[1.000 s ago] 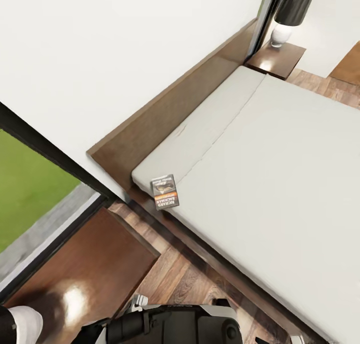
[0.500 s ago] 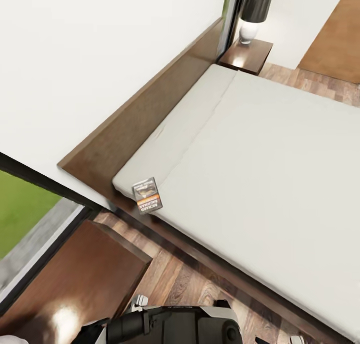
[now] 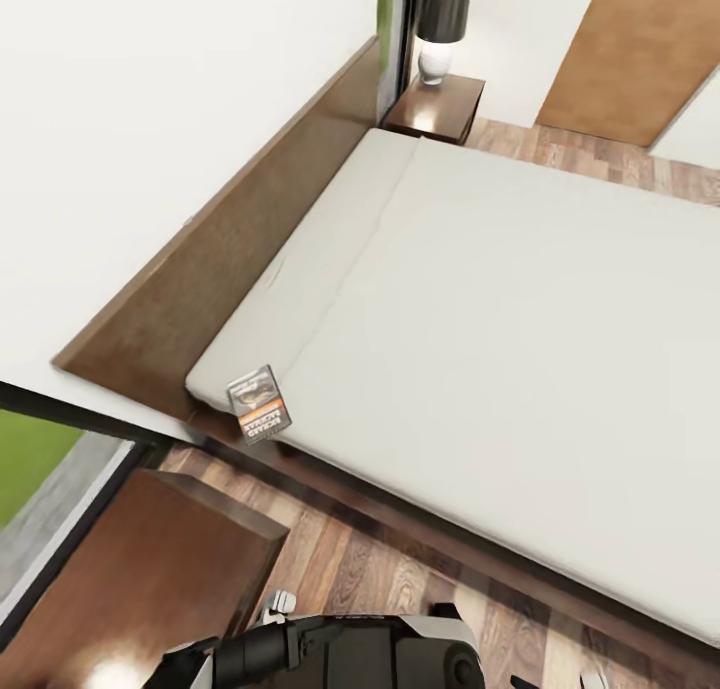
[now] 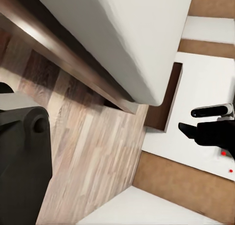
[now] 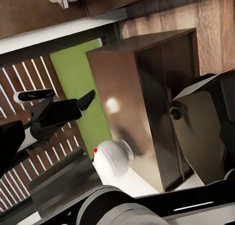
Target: In the bedroom, move the book from the bed onto either nightstand, and place the two sandals side by side next to the bed.
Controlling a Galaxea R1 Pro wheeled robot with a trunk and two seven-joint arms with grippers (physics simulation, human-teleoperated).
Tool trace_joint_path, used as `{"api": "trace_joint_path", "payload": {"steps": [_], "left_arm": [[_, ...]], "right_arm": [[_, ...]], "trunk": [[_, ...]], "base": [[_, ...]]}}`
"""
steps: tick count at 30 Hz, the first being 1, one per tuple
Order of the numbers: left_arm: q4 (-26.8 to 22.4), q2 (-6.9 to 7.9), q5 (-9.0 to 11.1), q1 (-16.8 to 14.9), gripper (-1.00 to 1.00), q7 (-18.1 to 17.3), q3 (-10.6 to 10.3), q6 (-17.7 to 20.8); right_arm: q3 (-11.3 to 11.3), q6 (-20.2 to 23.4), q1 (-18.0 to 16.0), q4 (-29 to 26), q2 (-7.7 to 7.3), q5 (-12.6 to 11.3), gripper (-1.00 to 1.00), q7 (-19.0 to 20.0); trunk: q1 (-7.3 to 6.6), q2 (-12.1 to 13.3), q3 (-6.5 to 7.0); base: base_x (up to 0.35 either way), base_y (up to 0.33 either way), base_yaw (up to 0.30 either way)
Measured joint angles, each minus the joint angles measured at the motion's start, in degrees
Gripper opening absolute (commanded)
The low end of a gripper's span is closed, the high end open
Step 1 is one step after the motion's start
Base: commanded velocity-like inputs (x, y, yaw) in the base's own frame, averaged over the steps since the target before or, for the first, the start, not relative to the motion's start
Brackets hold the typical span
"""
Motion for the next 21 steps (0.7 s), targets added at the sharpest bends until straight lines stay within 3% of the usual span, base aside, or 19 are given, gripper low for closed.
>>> {"api": "trace_joint_path", "payload": {"steps": [21], "left_arm": [[0.00,0.00,0.00,0.00,1.00,0.00,0.00,0.02]], "right_arm": [[0.00,0.02,-0.02,0.00,0.00,0.06,1.00,0.02]], "trunk": [[0.00,0.00,0.46]], "base": [[0.000,0.000,-0.279]]}}
